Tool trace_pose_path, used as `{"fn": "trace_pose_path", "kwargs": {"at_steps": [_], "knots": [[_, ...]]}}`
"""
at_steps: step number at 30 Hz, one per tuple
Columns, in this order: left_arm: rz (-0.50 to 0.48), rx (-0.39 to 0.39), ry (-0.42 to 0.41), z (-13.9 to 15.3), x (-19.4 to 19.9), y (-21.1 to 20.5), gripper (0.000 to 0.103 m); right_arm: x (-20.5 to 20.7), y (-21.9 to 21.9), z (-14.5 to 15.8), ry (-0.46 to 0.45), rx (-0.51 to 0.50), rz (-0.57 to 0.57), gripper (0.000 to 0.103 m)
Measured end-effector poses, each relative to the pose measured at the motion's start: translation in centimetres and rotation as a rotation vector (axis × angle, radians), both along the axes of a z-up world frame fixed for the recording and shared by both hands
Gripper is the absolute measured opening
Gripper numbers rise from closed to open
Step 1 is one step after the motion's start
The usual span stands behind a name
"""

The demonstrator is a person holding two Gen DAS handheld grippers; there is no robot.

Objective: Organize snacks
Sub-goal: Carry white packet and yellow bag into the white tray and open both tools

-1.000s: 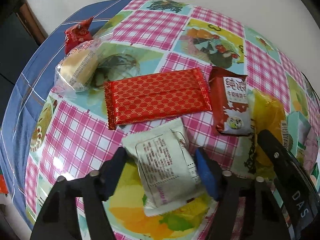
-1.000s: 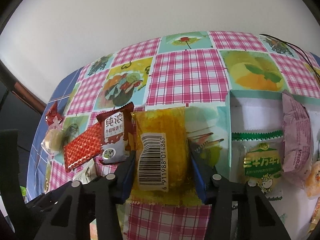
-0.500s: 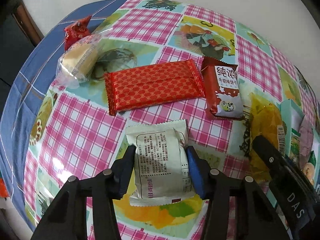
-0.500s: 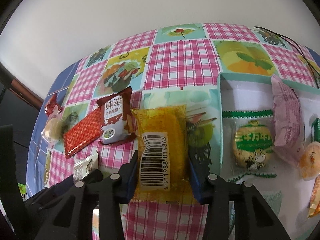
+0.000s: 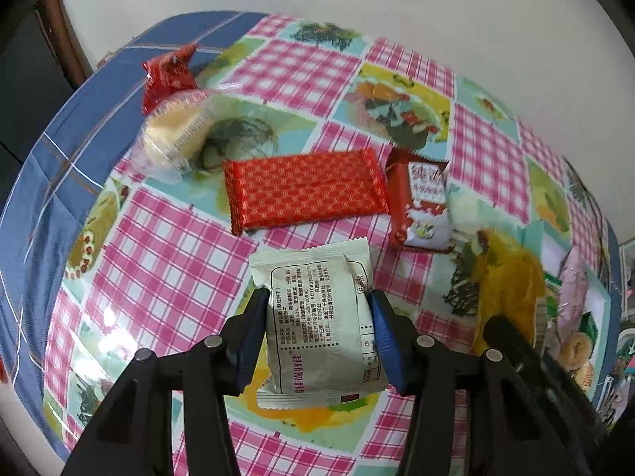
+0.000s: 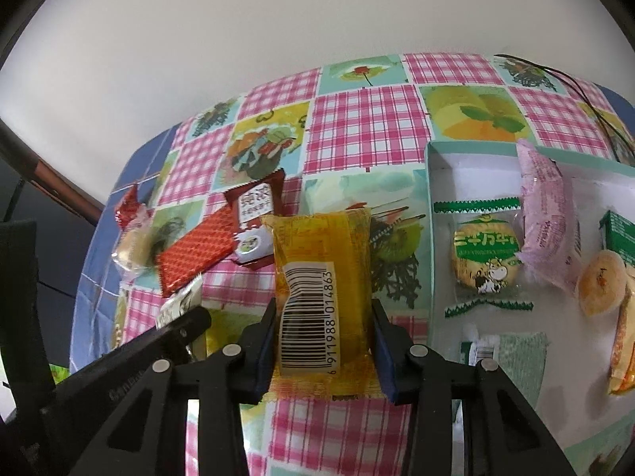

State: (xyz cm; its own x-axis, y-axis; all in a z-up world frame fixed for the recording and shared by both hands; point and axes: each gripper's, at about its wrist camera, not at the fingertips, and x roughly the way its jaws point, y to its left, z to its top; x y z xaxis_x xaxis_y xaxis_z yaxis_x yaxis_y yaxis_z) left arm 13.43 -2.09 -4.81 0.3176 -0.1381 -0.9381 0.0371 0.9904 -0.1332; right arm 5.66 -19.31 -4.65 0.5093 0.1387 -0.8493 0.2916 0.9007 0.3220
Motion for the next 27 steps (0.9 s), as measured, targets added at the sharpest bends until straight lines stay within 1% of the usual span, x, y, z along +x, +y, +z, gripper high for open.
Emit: {"fn": "trace_pose_path", "kwargs": {"at_steps": [6, 16, 22, 27], "knots": [[0.003, -0.019, -0.061, 2.4, -0.8, 0.5, 0.053, -1.6, 0.1, 1.5, -0.014, -0.002, -0.011, 0.044], [-0.010, -0.028, -0.162, 6.1, -2.2, -0.3, 0.053, -4.8, -0.8, 4.8, -0.062, -0.026, -0.042, 0.044], [-0.022, -0.026, -0.195, 7.3, -2.9, -0.9, 0.053, -5.8, -1.8, 5.5, -0.057, -0.028, -0.068, 0.044], [-0.044, -0.012, -0.209, 7.7, -3.5, -2.1, 0.053, -6.3, -3.5, 5.6, -0.050, -0.016, -0.103, 0.044]]}}
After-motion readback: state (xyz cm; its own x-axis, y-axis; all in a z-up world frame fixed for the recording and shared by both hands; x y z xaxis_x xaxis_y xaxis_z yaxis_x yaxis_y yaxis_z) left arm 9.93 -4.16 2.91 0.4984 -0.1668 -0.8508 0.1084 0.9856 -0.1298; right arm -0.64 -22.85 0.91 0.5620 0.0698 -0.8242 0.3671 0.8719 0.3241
